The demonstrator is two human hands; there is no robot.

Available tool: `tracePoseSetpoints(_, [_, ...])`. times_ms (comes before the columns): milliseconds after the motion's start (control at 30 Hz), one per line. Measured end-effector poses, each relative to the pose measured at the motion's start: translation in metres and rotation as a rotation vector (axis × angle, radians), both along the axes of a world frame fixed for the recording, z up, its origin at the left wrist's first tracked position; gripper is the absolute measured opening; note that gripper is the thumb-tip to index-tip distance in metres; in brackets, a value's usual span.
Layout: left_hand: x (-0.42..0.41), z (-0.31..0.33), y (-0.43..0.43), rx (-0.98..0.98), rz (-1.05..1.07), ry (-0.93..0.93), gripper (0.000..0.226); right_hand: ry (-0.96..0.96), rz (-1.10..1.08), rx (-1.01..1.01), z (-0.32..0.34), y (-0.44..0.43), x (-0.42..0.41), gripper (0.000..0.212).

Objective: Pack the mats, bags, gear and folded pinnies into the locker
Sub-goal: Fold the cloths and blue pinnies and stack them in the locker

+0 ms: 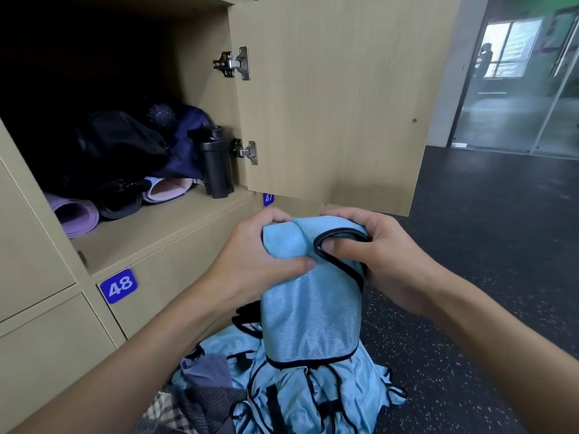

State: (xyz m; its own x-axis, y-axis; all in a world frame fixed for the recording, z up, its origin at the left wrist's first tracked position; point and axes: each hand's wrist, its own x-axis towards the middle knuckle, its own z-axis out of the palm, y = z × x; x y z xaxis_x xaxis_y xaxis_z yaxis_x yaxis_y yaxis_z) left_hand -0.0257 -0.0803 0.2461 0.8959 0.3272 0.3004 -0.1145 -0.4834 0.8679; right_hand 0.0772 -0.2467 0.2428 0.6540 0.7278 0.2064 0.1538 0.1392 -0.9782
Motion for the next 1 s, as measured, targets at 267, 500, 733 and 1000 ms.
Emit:
tracePoseSetpoints(267, [0.001, 0.009, 0.002, -0.438, 0.015, -0.031, 0.044, -0.017, 0.086, -0.003, -0.005, 0.002, -0.004, 0.074])
tracePoseSetpoints(500, [-0.012, 0.007, 0.013, -0.597, 0.014, 0.210, 0.111, -0.033, -0.234, 0.128, -0.001, 0.024, -0.008, 0.058])
tracePoseSetpoints(733, [-0.020, 0.000, 0.048, -0.789, -0.010, 0.106, 0.086, 0.043, -0.258, 0.141, 0.013, 0.080, -0.006, 0.052])
tracePoseSetpoints(1000, [0.006, -0.021, 0.116, -0.906, -0.029, 0.207, 0.071, 0.255, -0.192, 0.210, -0.016, 0.158, 0.020, 0.055])
